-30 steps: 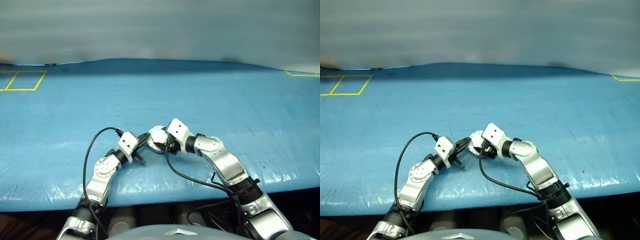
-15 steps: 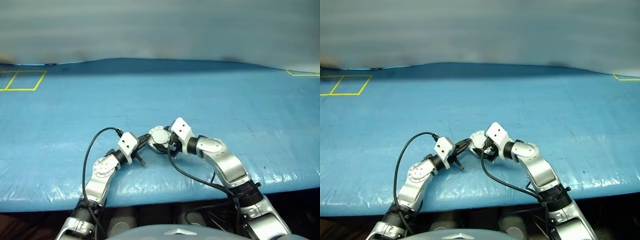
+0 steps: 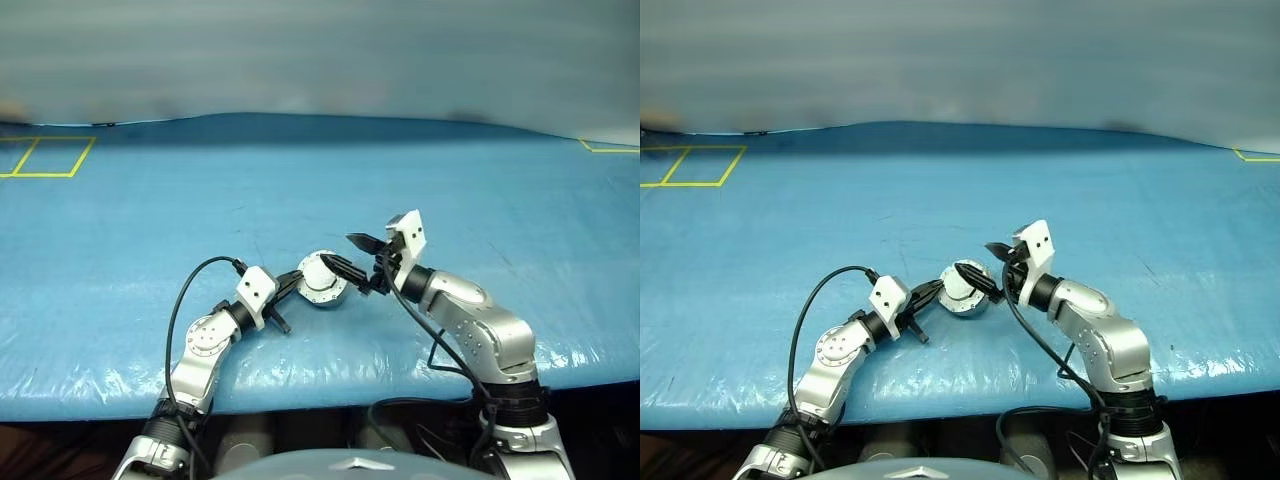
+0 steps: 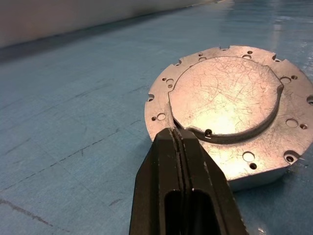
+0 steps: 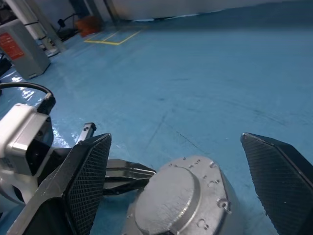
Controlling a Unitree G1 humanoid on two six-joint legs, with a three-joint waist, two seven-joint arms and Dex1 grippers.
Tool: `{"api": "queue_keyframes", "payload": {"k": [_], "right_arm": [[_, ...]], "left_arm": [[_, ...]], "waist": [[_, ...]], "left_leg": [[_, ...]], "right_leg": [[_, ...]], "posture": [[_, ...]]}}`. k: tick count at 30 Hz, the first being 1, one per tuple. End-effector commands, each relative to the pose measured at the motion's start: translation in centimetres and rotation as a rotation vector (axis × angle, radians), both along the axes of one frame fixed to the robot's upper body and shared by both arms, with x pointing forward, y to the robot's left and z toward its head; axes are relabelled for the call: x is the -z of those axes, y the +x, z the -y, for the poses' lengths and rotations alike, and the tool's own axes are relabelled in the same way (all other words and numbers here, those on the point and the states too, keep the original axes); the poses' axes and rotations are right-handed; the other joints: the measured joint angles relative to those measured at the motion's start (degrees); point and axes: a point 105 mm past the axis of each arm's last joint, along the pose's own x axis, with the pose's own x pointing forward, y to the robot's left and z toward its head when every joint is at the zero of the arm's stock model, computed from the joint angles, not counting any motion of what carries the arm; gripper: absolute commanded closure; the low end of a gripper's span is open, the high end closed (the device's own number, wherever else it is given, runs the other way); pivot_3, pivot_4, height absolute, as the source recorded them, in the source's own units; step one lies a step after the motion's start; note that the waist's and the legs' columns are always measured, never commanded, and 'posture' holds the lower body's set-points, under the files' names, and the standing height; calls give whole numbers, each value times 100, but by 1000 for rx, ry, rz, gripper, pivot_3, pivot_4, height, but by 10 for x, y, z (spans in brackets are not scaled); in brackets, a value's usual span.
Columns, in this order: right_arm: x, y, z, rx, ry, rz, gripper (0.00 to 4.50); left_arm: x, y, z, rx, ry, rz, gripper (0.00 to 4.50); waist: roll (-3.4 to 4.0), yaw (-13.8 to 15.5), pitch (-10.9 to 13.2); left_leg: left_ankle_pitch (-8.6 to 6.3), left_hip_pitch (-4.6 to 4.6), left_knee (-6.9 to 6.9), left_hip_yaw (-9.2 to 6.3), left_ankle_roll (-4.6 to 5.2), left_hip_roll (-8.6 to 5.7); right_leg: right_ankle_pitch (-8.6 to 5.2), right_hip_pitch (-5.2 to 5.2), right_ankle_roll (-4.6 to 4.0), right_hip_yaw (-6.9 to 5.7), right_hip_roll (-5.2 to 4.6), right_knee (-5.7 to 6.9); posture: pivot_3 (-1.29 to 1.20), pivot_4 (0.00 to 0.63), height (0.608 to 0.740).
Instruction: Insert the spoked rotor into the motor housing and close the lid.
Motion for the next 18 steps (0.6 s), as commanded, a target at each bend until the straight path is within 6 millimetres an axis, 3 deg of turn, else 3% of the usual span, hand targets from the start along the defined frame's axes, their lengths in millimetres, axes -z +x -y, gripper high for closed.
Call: {"api": "queue_keyframes", "payload": {"k": [1,4,10,18], "right_arm": [[6,1,16,73,55,-90,38],[14,-3,26,107,172,-198,38],[31,-9,26,108,315,-362,38],[50,-16,10,83,394,-507,38]], "left_arm": [[11,-7,9,39,16,-41,4500],[10,-7,9,36,14,-32,4500],[8,-6,10,35,12,-18,4500],[7,-6,9,33,15,-14,4500]], "waist": [[0,2,0],[0,12,0],[2,5,1],[3,6,2]], "left_leg": [[0,-1,0,-1,0,0],[0,-8,-4,-1,0,-1],[0,-17,-4,3,1,-1],[0,-21,-4,3,1,-2]], "right_leg": [[0,-2,0,-1,0,0],[1,-7,-2,-2,1,-1],[0,-21,-1,5,2,2],[-1,-26,2,5,4,2]], "posture": [[0,150,740],[0,150,740],[0,150,740],[0,150,740]]}}
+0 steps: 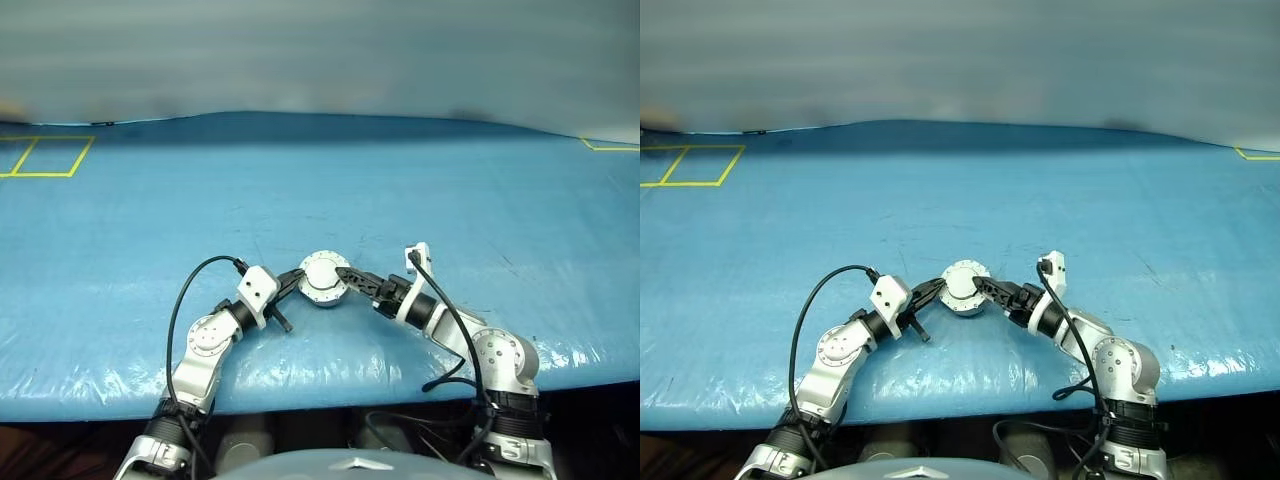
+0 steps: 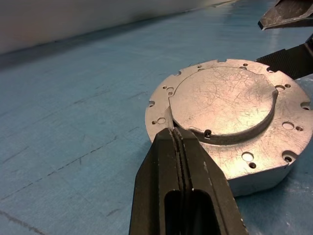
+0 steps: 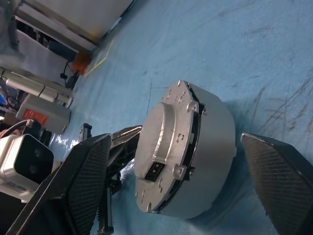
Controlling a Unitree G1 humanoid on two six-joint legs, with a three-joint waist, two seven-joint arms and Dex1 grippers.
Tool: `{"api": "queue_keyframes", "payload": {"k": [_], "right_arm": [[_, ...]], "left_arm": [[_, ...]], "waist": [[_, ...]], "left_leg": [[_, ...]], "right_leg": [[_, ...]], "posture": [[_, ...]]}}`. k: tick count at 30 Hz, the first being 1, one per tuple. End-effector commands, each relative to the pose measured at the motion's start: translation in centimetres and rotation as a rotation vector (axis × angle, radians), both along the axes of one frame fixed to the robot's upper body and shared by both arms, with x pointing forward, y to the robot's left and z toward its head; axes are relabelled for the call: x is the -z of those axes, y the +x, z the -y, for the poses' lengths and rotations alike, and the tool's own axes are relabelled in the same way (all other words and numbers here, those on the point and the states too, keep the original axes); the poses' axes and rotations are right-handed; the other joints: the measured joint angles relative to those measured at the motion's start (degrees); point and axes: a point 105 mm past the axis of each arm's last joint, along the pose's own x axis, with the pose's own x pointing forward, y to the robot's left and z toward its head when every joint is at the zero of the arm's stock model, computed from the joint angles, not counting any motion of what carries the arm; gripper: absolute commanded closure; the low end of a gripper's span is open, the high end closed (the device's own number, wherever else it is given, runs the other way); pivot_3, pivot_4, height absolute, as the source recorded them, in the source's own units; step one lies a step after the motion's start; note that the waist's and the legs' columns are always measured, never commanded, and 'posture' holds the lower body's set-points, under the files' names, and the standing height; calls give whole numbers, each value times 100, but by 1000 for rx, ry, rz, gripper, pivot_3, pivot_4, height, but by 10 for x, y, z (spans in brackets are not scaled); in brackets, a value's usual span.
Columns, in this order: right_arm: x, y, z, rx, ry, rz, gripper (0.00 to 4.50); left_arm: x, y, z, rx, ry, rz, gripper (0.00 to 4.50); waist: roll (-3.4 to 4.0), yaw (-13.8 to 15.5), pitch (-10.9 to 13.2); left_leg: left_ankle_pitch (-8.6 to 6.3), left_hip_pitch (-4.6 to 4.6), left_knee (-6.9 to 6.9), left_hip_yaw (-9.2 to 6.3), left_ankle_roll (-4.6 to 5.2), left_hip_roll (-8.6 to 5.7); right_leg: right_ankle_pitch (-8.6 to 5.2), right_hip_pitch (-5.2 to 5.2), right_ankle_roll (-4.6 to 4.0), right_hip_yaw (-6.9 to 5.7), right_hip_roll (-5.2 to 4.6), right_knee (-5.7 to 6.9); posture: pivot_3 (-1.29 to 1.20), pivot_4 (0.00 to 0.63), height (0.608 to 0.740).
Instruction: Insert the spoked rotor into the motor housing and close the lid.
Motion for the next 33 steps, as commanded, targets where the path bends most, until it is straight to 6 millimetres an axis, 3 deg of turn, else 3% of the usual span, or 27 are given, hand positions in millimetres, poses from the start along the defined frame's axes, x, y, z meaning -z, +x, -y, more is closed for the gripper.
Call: {"api": "queue_keyframes", "payload": {"k": [1,5,12,33], "right_arm": [[3,-2,-5,-8,52,-35,38],[7,-2,-8,0,114,-81,207],[6,-1,-7,21,191,-110,2139],[1,4,-6,70,314,-156,2141]], "left_arm": [[10,-6,7,27,23,-36,4500],[10,-6,7,26,25,-34,4500],[12,-6,6,22,28,-35,4500],[12,-7,8,23,23,-37,4500]], "waist": [[0,0,0],[1,0,0],[2,-5,1],[3,-19,2]], "left_leg": [[0,0,0,0,0,0],[0,0,0,0,0,0],[0,-3,0,1,0,0],[0,-6,-2,1,0,1]], "right_leg": [[0,0,0,0,0,0],[-4,0,7,1,0,0],[-5,-3,9,2,0,0],[-9,-7,15,2,2,1]], "posture": [[0,150,740],[0,150,740],[0,150,740],[0,150,740]]}}
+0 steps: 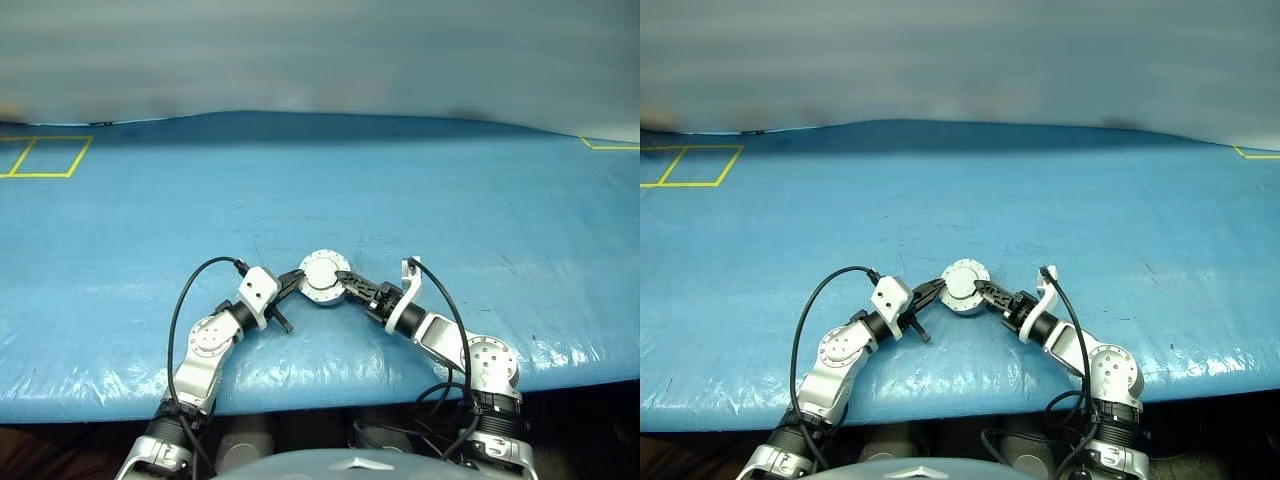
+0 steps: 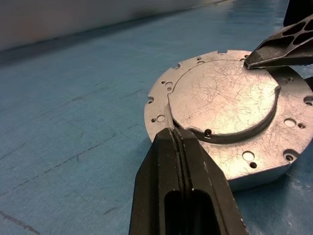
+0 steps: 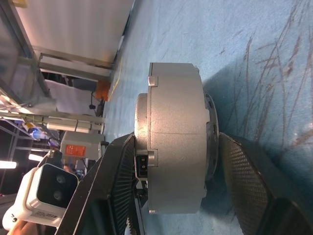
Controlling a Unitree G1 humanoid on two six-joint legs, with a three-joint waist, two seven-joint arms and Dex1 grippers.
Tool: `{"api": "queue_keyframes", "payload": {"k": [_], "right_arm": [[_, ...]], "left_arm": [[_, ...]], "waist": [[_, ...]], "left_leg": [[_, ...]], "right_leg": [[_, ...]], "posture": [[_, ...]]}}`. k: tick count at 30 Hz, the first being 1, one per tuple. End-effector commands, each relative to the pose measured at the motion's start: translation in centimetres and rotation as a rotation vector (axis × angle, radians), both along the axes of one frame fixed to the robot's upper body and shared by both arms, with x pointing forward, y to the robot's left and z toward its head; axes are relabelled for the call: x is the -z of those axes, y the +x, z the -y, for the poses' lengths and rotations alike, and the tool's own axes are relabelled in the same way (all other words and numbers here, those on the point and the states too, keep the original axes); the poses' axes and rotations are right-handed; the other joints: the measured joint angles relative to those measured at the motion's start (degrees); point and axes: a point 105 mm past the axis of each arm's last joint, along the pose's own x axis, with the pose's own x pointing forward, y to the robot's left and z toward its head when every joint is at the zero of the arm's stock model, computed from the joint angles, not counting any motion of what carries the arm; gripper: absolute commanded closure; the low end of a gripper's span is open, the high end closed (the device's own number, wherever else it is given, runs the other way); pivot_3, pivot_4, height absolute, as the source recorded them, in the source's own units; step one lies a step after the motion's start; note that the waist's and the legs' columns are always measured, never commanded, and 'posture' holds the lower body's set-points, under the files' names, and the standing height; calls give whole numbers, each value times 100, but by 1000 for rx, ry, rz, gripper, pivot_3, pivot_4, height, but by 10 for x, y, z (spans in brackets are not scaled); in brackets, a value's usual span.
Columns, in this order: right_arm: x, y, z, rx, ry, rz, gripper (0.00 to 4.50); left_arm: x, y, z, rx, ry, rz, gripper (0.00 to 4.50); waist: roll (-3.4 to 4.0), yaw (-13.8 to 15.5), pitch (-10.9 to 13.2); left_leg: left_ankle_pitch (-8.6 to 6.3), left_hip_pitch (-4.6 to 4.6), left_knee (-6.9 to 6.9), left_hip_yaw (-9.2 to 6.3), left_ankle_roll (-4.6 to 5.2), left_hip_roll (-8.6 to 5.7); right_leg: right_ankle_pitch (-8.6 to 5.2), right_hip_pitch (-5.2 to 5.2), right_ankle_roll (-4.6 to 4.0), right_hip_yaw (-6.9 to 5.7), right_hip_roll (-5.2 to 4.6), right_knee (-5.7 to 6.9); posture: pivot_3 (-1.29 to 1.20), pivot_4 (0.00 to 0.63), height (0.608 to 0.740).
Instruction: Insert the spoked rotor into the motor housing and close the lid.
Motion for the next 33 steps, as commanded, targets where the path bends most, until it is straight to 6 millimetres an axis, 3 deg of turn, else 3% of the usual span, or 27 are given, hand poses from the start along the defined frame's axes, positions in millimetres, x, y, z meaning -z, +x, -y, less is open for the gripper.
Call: {"api": "queue_keyframes", "payload": {"k": [1,23,28,33], "right_arm": [[-17,5,-1,12,72,49,2141],[-20,6,-6,2,62,67,2141],[-18,8,-6,18,68,57,514],[-16,9,-5,27,78,37,514]], "left_arm": [[10,-7,8,33,22,-33,4500],[7,-6,7,29,26,-22,4500],[8,-5,6,26,29,-22,4500],[8,-5,6,25,29,-24,4500]], "waist": [[0,-1,0],[2,-59,1],[2,-62,1],[2,-61,1]], "left_leg": [[0,0,0,0,0,0],[0,-2,-1,0,0,0],[0,0,-1,-1,0,2],[0,-1,0,0,0,3]], "right_leg": [[0,0,0,0,0,0],[0,-2,1,1,0,0],[-2,-1,4,1,1,0],[-2,-1,3,2,-1,0]], "posture": [[0,150,740],[0,150,740],[0,150,740],[0,150,740]]}}
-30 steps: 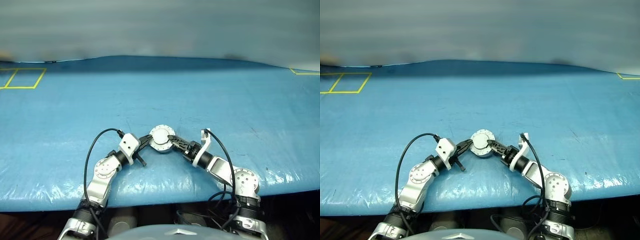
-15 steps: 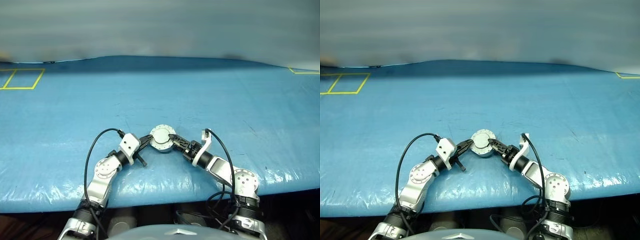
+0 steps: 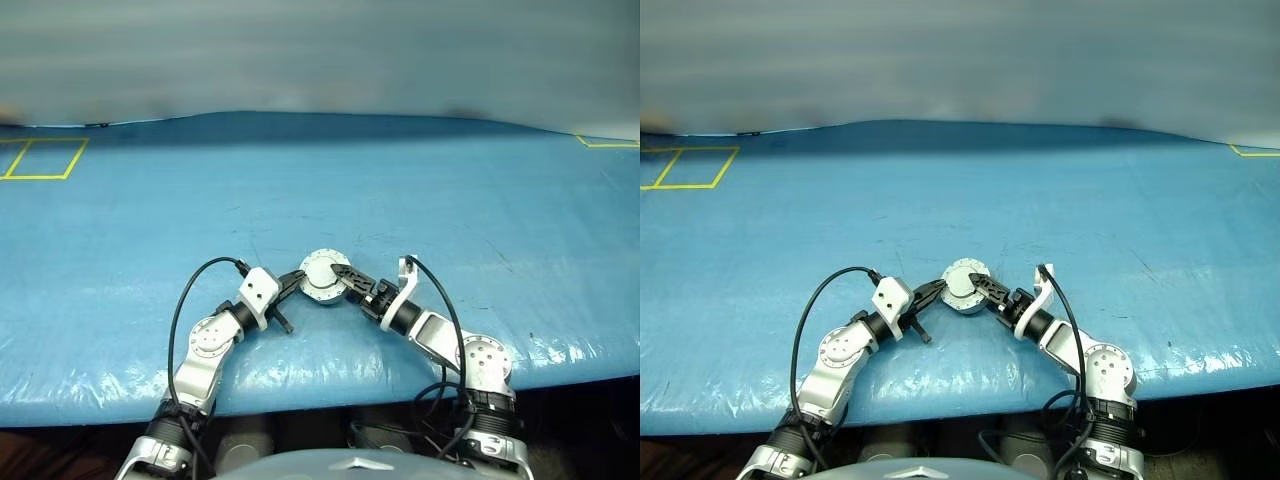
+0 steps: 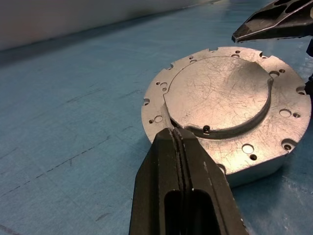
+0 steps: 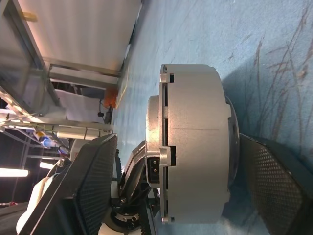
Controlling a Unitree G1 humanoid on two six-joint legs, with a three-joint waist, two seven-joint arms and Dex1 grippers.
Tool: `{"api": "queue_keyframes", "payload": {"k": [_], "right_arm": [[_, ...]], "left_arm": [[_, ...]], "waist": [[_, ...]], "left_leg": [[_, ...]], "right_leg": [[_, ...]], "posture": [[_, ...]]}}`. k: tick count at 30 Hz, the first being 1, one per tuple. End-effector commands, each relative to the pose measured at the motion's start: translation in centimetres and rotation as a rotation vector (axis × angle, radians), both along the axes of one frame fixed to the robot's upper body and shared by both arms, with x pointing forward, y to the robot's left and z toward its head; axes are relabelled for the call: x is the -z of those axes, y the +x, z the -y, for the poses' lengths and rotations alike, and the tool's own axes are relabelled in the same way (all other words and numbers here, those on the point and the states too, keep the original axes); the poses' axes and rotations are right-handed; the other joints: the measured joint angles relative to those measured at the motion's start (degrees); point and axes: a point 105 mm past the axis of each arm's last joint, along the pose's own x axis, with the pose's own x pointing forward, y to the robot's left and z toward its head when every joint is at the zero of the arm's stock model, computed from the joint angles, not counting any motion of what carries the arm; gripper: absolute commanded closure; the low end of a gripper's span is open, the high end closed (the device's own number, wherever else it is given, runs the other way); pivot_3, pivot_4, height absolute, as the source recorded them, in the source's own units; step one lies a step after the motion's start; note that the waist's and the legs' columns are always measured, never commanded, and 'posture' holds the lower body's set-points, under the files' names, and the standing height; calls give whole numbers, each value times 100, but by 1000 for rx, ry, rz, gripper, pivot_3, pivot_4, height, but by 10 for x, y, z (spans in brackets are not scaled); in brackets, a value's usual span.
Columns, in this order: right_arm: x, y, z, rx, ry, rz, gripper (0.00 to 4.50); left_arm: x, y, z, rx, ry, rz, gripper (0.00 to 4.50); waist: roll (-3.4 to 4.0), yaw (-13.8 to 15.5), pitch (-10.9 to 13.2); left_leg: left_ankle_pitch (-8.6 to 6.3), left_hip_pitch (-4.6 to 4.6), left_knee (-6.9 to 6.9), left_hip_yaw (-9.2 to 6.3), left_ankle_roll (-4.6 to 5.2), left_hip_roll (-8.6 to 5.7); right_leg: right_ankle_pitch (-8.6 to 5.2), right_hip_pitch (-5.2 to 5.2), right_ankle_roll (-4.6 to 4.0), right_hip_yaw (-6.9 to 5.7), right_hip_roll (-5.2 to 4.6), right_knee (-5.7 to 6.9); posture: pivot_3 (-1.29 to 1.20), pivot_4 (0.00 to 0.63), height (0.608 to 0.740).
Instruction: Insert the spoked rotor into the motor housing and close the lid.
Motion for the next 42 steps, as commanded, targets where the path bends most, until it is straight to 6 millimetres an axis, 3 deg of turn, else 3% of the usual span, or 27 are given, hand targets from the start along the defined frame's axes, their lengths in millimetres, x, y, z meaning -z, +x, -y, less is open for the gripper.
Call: {"api": "queue_keyframes", "payload": {"k": [1,12,17,20,22,26,27,34,42], "right_arm": [[-12,4,1,13,37,39,514],[-11,9,10,64,73,1,514],[-9,3,5,5,27,10,1692],[-5,4,5,4,-1,1,1692],[-3,4,5,11,-3,-7,2040],[-6,4,5,5,8,5,3207],[-6,4,5,3,6,6,3306],[-7,5,8,19,25,4,3305],[-24,18,22,133,136,38,3305]], "left_arm": [[8,-4,5,22,22,-25,4500],[9,-5,5,22,22,-25,4500],[9,-5,5,20,22,-22,4500],[9,-5,5,20,22,-22,4500],[9,-5,5,20,22,-22,4500],[8,-5,5,17,21,-19,4500],[8,-5,5,16,22,-19,4500],[4,-2,3,-8,1,-1,4500],[-28,0,-3,-56,-368,-84,4500]], "waist": [[0,1,0],[0,0,0],[0,-1,0],[0,-5,0],[0,-8,0],[1,-7,0],[1,-7,0],[1,-8,0],[6,-21,12]], "left_leg": [[0,0,0,0,0,0],[0,0,-1,0,0,0],[0,0,-1,0,0,0],[0,1,-1,0,0,0],[0,1,-1,0,0,0],[0,2,-2,0,0,0],[0,2,-1,0,0,0],[0,2,-2,1,0,1],[0,-21,-2,1,0,2]], "right_leg": [[0,0,0,0,0,0],[0,0,0,0,0,0],[0,0,0,1,0,0],[0,0,0,1,1,0],[0,0,0,1,2,0],[0,-1,0,1,4,1],[0,0,0,1,4,1],[0,-1,0,1,4,0],[2,-21,0,2,6,0]], "posture": [[0,150,740],[0,150,740],[0,150,740],[0,150,740],[0,150,740],[0,150,740],[0,150,740],[0,150,740],[0,150,740]]}}
